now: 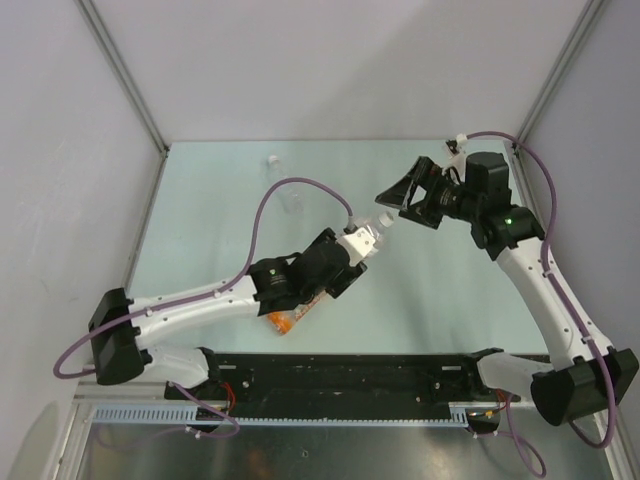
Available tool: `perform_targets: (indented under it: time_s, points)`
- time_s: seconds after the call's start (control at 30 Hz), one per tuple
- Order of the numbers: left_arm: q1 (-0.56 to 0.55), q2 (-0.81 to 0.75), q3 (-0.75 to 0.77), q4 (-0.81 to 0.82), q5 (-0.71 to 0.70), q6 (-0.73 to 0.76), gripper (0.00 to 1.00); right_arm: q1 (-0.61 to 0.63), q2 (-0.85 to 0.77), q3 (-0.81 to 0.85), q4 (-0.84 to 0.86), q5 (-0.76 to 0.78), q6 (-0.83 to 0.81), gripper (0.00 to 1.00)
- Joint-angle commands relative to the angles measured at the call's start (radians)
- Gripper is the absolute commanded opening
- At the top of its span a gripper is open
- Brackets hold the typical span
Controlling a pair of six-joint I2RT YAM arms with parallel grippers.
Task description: Unscrew the bottle caps
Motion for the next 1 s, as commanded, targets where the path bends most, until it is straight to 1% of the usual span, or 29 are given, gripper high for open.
perform_targets:
  time_s: [0.0,0.1,0.23,0.37,0.53,0.7,0.8,0.87,0.9,0.97]
  points:
    - [-0.006,-0.04,0.046,-0.082,0.023,-0.079,0.51,0.033,-0.046,0.046,-0.036,0.128,-0.046,0.99]
    - [-0.006,-0.019,0.083,-0.167,-0.02,-0.116,0.51,0.071,-0.038,0.08,-0.087,0.22,-0.068,0.99]
    - [-0.006,0.012,0.114,-0.234,-0.102,-0.157,0.51,0.122,-0.019,0.097,-0.115,0.3,-0.071,0.99]
    - [-0.006,0.047,0.146,-0.272,-0.146,-0.198,0.51,0.18,-0.003,0.099,-0.102,0.384,-0.047,0.99]
    - [-0.006,0.108,0.207,-0.316,-0.181,-0.254,0.52,0.241,0.017,0.1,-0.046,0.471,-0.012,0.99]
    - [-0.006,0.151,0.251,-0.342,-0.202,-0.286,0.53,0.27,0.05,0.102,-0.025,0.526,0.014,0.93]
    - [-0.006,0.16,0.263,-0.349,-0.2,-0.295,0.54,0.276,0.062,0.102,-0.012,0.542,0.025,0.86]
    - [-0.006,0.165,0.266,-0.351,-0.196,-0.299,0.54,0.277,0.067,0.102,0.006,0.541,0.025,0.68]
    - [-0.007,0.166,0.267,-0.351,-0.194,-0.3,0.55,0.277,0.07,0.103,0.017,0.539,0.025,0.63]
    - [-0.007,0.17,0.266,-0.352,-0.19,-0.3,0.54,0.277,0.074,0.104,0.035,0.533,0.027,0.57]
